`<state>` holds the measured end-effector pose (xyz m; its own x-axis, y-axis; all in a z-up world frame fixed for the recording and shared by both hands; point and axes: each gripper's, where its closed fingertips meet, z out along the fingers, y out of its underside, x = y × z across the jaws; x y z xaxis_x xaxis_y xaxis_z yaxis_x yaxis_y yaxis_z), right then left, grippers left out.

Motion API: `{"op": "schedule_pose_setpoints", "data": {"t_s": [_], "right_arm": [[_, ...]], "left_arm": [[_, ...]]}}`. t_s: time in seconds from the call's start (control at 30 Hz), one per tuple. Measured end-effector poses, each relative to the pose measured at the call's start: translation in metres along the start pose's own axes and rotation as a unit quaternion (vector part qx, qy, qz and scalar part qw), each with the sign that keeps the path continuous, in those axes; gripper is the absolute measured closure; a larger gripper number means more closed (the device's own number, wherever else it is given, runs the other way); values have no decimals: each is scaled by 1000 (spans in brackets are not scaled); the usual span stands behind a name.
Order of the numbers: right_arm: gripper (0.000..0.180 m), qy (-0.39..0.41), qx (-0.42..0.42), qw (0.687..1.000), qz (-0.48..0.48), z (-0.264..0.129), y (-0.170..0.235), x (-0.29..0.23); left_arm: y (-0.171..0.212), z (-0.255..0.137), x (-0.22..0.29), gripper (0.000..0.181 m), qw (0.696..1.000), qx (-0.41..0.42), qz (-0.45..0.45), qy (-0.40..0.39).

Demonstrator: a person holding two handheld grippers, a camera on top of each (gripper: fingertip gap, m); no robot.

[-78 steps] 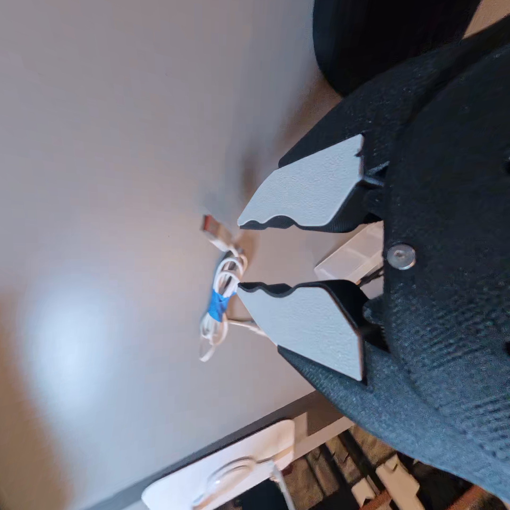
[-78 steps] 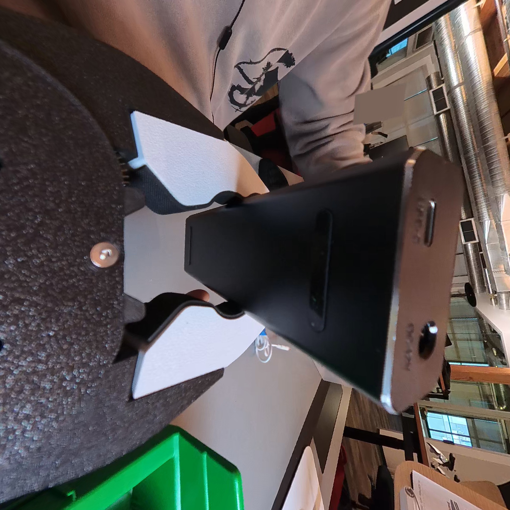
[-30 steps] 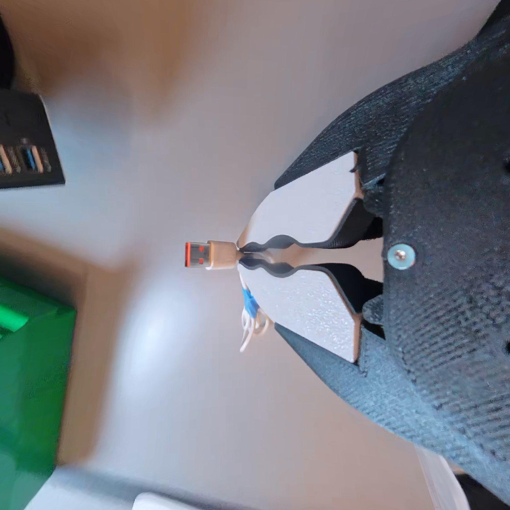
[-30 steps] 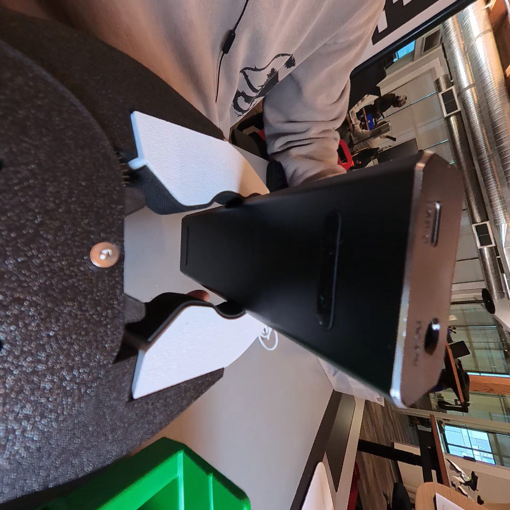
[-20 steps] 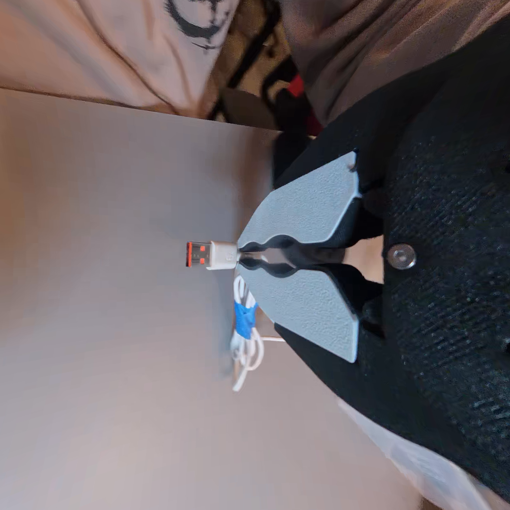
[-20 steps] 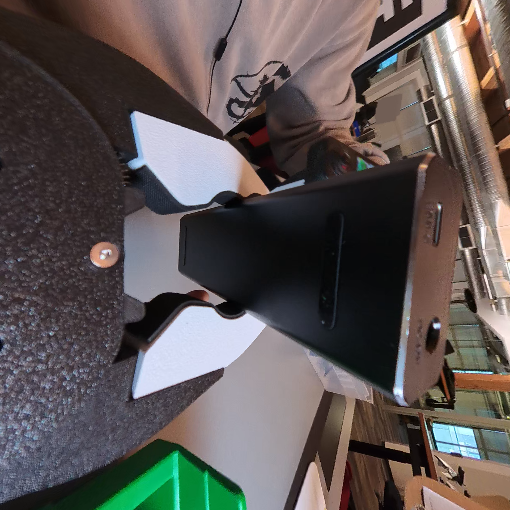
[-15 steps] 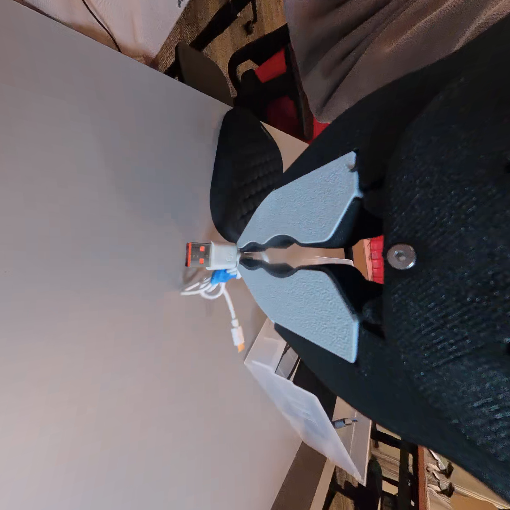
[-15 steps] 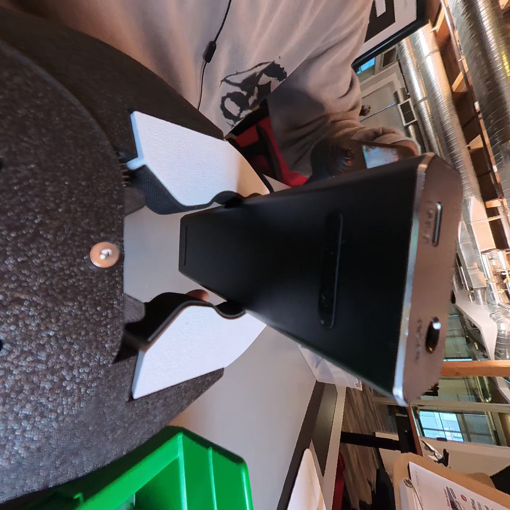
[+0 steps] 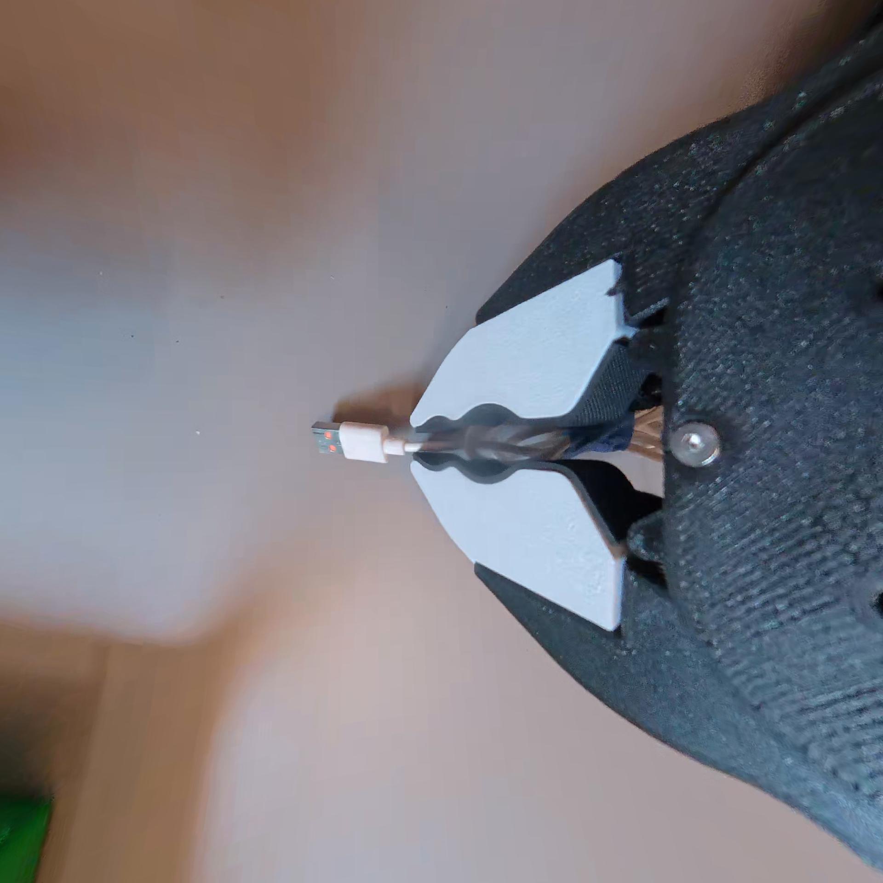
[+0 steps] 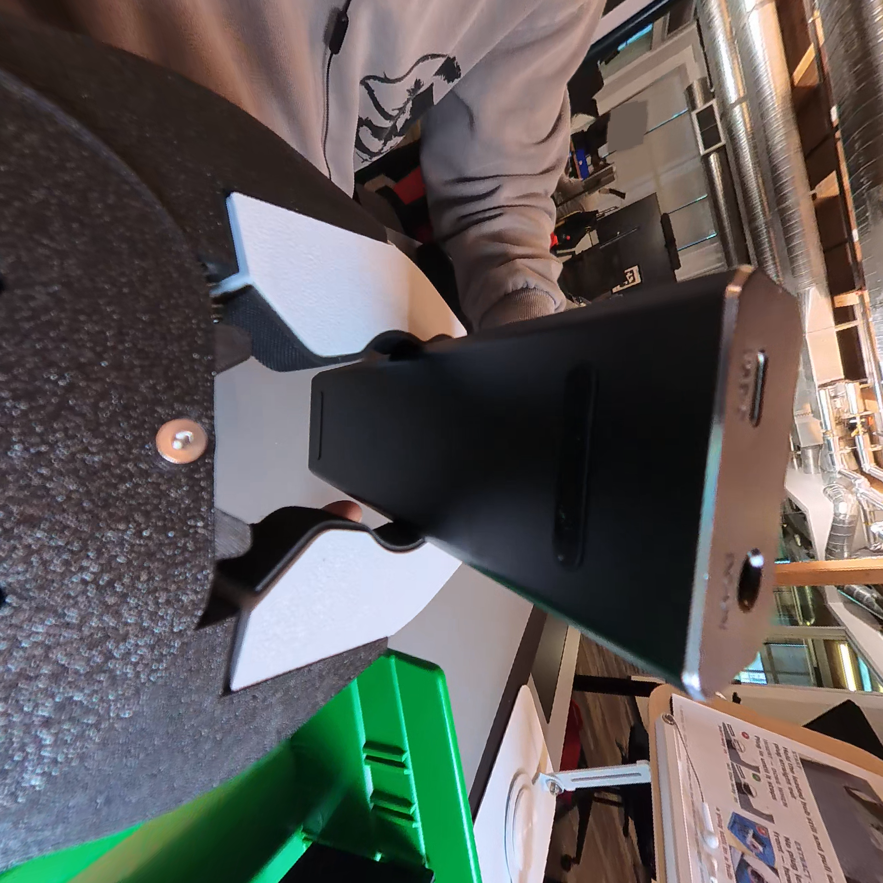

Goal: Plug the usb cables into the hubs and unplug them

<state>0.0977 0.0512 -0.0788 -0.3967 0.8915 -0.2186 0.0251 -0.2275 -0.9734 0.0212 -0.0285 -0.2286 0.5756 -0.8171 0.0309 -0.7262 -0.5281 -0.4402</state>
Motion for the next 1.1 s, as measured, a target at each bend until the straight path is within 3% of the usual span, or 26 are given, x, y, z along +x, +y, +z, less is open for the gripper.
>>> {"op": "schedule_pose_setpoints", "data": {"t_s": [0.03, 0.17, 0.4, 0.67, 0.87, 0.97, 1.1], "right_arm": [[108, 0, -2, 1000, 1, 1, 1, 0], [108, 0, -15, 1000, -3, 5, 8, -2], [109, 6, -21, 1000, 5, 7, 12, 0], [109, 10, -34, 999, -4, 8, 17, 0], [109, -18, -67, 997, -37, 14, 32, -11], [109, -49, -76, 995, -47, 18, 38, -23], [109, -83, -80, 992, -58, 23, 42, -39]], "left_arm": [[0, -1, 0, 170, 1000, 13, -2, -5], [-2, 1, 3, 163, 998, 60, -34, -3], [-10, 0, 3, 169, 991, 97, -88, 9], [-13, -1, -13, 174, 987, 109, -85, -79], [-32, -59, -27, 175, 976, 187, -62, -92], [-56, -94, -16, 174, 975, 211, -28, -67], [-89, -108, 10, 174, 979, 201, 26, -18]]}}
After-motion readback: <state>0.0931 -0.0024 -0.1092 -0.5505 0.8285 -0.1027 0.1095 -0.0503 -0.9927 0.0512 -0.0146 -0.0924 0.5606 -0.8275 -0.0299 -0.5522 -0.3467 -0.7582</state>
